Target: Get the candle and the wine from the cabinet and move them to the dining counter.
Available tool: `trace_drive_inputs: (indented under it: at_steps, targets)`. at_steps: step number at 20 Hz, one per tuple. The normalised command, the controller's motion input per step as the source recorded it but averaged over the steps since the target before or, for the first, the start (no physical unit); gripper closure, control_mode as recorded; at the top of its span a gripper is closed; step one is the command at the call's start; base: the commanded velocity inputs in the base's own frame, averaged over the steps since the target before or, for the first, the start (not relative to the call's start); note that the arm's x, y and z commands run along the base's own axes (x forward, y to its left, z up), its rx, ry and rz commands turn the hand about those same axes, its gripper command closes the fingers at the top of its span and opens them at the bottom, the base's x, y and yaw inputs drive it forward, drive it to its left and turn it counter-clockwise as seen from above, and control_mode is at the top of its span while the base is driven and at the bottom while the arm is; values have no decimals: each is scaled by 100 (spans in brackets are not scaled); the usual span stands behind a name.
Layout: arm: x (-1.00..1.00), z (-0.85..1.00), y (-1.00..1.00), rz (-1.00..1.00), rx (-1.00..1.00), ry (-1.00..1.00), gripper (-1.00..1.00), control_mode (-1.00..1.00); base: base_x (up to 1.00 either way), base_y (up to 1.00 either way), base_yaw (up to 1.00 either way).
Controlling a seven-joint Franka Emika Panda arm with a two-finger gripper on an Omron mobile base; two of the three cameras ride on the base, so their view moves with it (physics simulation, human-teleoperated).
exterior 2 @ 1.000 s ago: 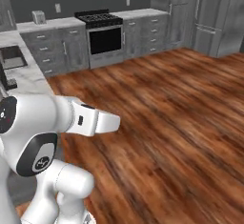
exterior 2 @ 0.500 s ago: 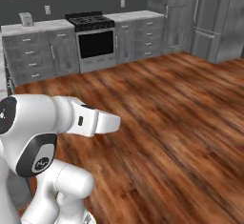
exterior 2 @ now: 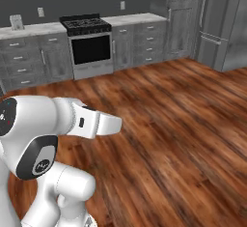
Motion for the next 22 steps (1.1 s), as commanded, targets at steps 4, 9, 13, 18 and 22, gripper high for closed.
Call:
trace_drive_inputs:
  at_steps: [4, 9, 13, 18, 22]
  targets:
    - [0, 0, 0, 0, 0, 0, -100, 100, 100, -36, 18]
    - [0, 0, 0, 0, 0, 0, -100, 100, 100, -28, 24]
    - [0, 0, 0, 0, 0, 0, -100, 100, 100, -23, 28]
    - [0, 0, 0, 0, 0, 0, -100, 100, 100, -25, 27]
    - [0, 0, 0, 0, 0, 0, -100, 100, 100, -25, 27]
